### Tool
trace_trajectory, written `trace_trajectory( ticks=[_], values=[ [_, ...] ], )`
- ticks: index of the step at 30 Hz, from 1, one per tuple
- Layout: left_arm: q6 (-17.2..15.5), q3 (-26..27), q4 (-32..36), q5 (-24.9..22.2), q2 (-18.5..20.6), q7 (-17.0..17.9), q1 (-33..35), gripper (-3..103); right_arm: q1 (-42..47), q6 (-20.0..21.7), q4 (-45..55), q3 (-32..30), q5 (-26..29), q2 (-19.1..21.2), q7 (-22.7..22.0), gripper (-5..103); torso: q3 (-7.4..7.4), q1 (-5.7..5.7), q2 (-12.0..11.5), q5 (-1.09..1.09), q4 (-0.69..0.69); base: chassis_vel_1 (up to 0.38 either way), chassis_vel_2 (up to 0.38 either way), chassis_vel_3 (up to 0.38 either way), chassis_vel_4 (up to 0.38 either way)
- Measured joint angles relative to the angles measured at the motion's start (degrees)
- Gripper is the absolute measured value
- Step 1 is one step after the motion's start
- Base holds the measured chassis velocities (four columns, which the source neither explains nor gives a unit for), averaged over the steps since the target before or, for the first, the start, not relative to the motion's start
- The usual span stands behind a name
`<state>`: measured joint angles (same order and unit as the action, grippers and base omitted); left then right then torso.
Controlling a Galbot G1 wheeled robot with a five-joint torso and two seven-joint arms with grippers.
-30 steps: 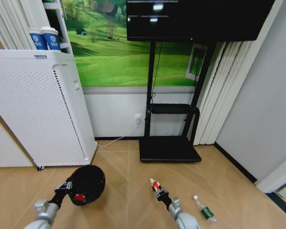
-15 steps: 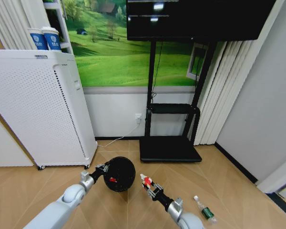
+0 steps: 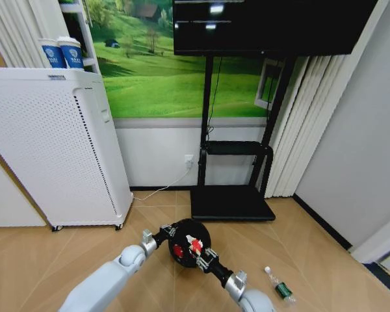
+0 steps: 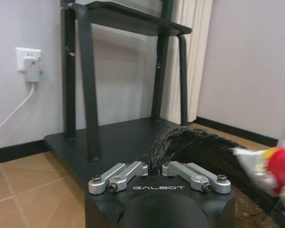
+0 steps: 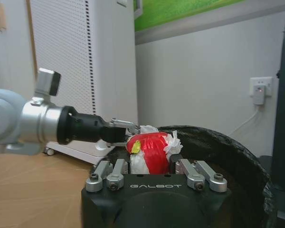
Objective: Pick up the trash bin and place the garbage on the floor into it.
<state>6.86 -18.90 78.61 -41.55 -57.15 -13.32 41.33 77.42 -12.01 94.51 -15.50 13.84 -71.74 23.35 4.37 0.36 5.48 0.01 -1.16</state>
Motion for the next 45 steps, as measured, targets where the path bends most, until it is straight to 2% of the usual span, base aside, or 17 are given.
trace_trajectory(
  ticks=[8, 10, 13, 16, 17, 18, 20, 23, 27, 30, 31, 32, 35, 38, 40, 45],
  values=[
    [-0.25, 0.84, 2.21, 0.06, -0.18, -0.71, 1.94, 7, -0.29, 0.58, -0.58, -0.27, -0.56, -0.54, -2.78, 36, 0.0, 0.0, 0.0, 0.0, 0.01, 0.0, 0.0, 0.0, 0.0],
    [-0.25, 1.65, 2.23, 0.16, -0.17, -0.91, 2.39, 7, -0.25, 0.86, -0.48, -0.24, -0.58, -0.68, -3.75, 47, 0.0, 0.0, 0.0, -0.01, 0.01, 0.0, 0.0, 0.0, 0.0],
    [-0.25, 2.12, 2.23, 0.21, -0.17, -0.92, 2.61, 7, -0.23, 0.91, -0.36, -0.25, -0.58, -0.7, -3.94, 53, 0.0, 0.0, 0.0, -0.01, 0.01, 0.0, 0.0, 0.0, 0.0],
    [-0.25, 3.37, 2.23, 0.35, -0.16, -0.92, 3.44, 7, 0.36, 1.07, 0.8, -0.65, -0.33, -0.69, -4.51, 69, 0.0, 0.0, 0.0, -0.01, 0.01, 0.0, 0.0, 0.0, 0.0],
    [-0.25, 3.37, 2.23, 0.35, -0.16, -0.92, 3.44, 7, 0.36, 1.07, 0.8, -0.65, -0.33, -0.69, -4.51, 69, 0.0, 0.0, 0.0, -0.01, 0.01, 0.0, 0.0, 0.0, 0.0],
    [-0.24, 4.02, 2.23, 0.46, -0.22, -0.92, 3.98, 7, 0.74, 1.11, 1.63, -0.95, -0.18, -0.57, -4.89, 79, 0.0, 0.0, 0.0, -0.01, 0.01, 0.0, 0.0, 0.0, 0.0],
    [-0.23, 4.23, 2.22, 0.51, -0.27, -0.92, 4.14, 7, 0.89, 1.11, 1.93, -1.06, -0.11, -0.5, -5.04, 79, 0.0, 0.0, 0.0, -0.01, 0.01, 0.0, 0.0, 0.0, 0.0],
    [-0.12, 5.76, 2.12, 0.67, -0.62, -0.9, 5.47, 7, 1.73, 1.1, 3.63, -2.41, 0.31, -0.37, -6.18, 95, 0.0, 0.0, 0.0, -0.01, 0.0, 0.0, 0.0, 0.0, 0.0],
    [-0.13, 7.47, 2.03, 0.61, -0.55, -0.9, 6.3, 7, 2.33, 1.46, 5.16, -4.33, 2.13, -0.46, -8.54, 99, -0.01, 0.0, 0.01, -0.01, 0.0, 0.0, 0.0, 0.0, 0.0],
    [-0.08, 8.96, 1.91, 0.64, -0.28, -0.95, 6.84, 7, 2.72, 3.76, 5.92, -6.97, 3.14, 0.09, -10.58, 100, 0.0, 0.0, 0.01, 0.0, 0.0, 0.0, 0.0, 0.0, 0.0],
    [0.03, 10.46, 1.92, 0.72, 0.01, -1.09, 7.46, 7, 3.14, 6.77, 5.54, -10.48, 2.2, 2.04, -12.4, 100, -0.01, 0.0, 0.01, 0.0, 0.01, 0.0, 0.0, 0.0, 0.0],
    [0.03, 10.46, 1.92, 0.72, 0.01, -1.09, 7.46, 7, 3.14, 6.77, 5.54, -10.48, 2.2, 2.04, -12.4, 100, -0.01, 0.0, 0.01, 0.0, 0.01, 0.0, 0.0, 0.0, 0.0],
    [0.25, 13.65, 2.54, 0.99, 0.17, -1.79, 9.27, 7, 5.59, 9.83, 0.85, -17.91, -0.58, 9.07, -12.06, 100, 0.0, 0.0, 0.01, 0.0, 0.01, 0.0, 0.0, 0.0, 0.0],
    [0.46, 14.47, 2.55, 1.31, 0.05, -1.96, 9.73, 7, 6.48, 9.77, -1.12, -19.37, -1.53, 10.82, -11.5, 100, -0.01, 0.0, 0.01, -0.03, 0.0, 0.0, 0.0, 0.0, 0.0],
    [0.74, 15.53, 2.55, 1.85, -0.34, -2.23, 10.5, 7, 7.42, 8.49, -6.23, -20.95, -4.22, 13.1, -10.8, 100, -0.01, 0.0, 0.01, 0.01, -0.01, 0.0, 0.0, 0.0, 0.0],
    [1.16, 17.21, 2.48, 2.71, -1.53, -2.66, 10.96, 7, 7.15, 7.21, -14.86, -21.75, -8.43, 14.59, -9.27, 100, -0.01, 0.0, 0.01, 0.0, -0.01, 0.0, 0.0, 0.0, 0.0]
  ],
)
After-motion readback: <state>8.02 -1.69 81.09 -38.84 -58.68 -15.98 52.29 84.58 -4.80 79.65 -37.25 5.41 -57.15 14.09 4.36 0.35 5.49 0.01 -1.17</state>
